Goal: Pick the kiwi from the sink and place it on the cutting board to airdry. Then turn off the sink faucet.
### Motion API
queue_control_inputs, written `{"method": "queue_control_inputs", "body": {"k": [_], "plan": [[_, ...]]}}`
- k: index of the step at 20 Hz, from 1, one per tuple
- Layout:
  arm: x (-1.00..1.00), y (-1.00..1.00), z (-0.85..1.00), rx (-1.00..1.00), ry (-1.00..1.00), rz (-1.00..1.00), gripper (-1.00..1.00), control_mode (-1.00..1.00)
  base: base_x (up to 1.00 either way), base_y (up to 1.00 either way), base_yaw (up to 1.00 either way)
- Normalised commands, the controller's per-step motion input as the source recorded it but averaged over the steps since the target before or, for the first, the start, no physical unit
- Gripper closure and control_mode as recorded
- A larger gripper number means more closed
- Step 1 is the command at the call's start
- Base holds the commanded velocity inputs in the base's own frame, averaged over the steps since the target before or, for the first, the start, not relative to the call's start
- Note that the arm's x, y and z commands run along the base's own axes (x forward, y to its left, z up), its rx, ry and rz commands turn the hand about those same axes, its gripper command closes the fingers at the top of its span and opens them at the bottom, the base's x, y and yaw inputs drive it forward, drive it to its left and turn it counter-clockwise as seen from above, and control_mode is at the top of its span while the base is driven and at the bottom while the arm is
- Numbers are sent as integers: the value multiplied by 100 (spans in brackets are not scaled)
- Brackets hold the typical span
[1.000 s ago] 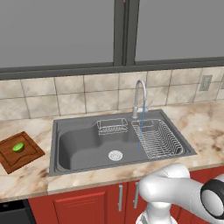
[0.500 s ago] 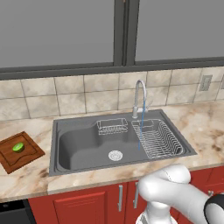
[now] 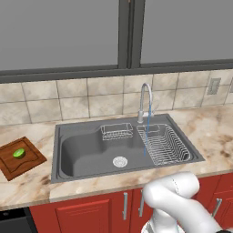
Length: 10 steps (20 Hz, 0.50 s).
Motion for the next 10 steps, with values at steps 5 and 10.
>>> {"method": "queue_control_inputs", "body": {"k": [5,10], "plan": [[35,0,-1,2,-11,1,-100,-100,0,0,0],[44,-10,0,8,0,10,-100,-100,0,0,0]]}}
